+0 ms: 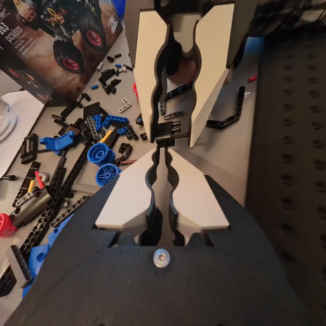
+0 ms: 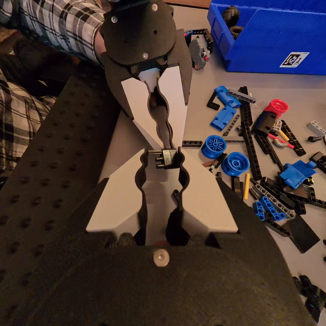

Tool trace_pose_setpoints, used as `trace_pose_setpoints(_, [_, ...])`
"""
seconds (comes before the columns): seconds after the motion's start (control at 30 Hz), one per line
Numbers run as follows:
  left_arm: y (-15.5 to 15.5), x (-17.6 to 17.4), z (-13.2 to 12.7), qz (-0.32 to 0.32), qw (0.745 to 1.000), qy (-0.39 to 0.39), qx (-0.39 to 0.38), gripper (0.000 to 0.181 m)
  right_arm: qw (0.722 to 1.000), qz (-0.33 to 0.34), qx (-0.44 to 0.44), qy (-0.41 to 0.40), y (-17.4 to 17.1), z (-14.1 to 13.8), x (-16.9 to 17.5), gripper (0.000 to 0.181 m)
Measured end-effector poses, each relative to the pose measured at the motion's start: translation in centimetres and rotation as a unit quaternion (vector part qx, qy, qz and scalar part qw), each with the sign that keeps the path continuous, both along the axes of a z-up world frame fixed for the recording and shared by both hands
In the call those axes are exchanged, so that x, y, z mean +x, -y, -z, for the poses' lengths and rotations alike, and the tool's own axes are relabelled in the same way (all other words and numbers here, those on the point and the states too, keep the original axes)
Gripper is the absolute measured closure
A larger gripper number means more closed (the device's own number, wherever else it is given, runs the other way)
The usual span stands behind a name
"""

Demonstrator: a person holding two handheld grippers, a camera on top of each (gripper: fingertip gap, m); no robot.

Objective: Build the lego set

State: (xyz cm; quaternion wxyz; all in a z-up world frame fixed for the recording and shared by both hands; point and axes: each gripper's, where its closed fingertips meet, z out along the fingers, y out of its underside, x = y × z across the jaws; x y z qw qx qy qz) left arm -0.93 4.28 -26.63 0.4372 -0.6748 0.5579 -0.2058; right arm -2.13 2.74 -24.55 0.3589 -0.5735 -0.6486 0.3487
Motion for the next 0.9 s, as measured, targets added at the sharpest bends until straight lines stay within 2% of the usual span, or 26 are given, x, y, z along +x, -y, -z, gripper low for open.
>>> trace_pose_setpoints(0.2, [-0.1,-0.3,-1.6,-0.001,0.999,0.051,-0.017,0.181,1.000,0.003,0.008,0.000,-0.3,-0.1,0.4,0.149])
trace_pose_setpoints(0.33, [0.1,-0.4,-1.2,0.004,0.999,0.044,-0.025,0.161,1.000,0.008,0.009,-0.003,-0.6,-0.3,0.6,0.149])
trace_pose_setpoints(0.43, [-0.2,-0.2,-1.6,0.000,0.999,0.045,-0.005,0.154,1.000,0.001,0.016,0.003,-0.3,-0.1,0.4,0.149])
trace_pose_setpoints(0.6, [0.4,0.1,-1.1,0.017,1.000,0.018,0.012,0.166,1.000,0.001,0.026,0.013,0.0,0.2,0.2,0.150])
trace_pose_setpoints(0.9, [0.0,0.0,-1.5,0.009,0.998,0.005,0.056,0.167,0.999,0.014,0.048,0.019,-0.4,0.0,0.1,0.149])
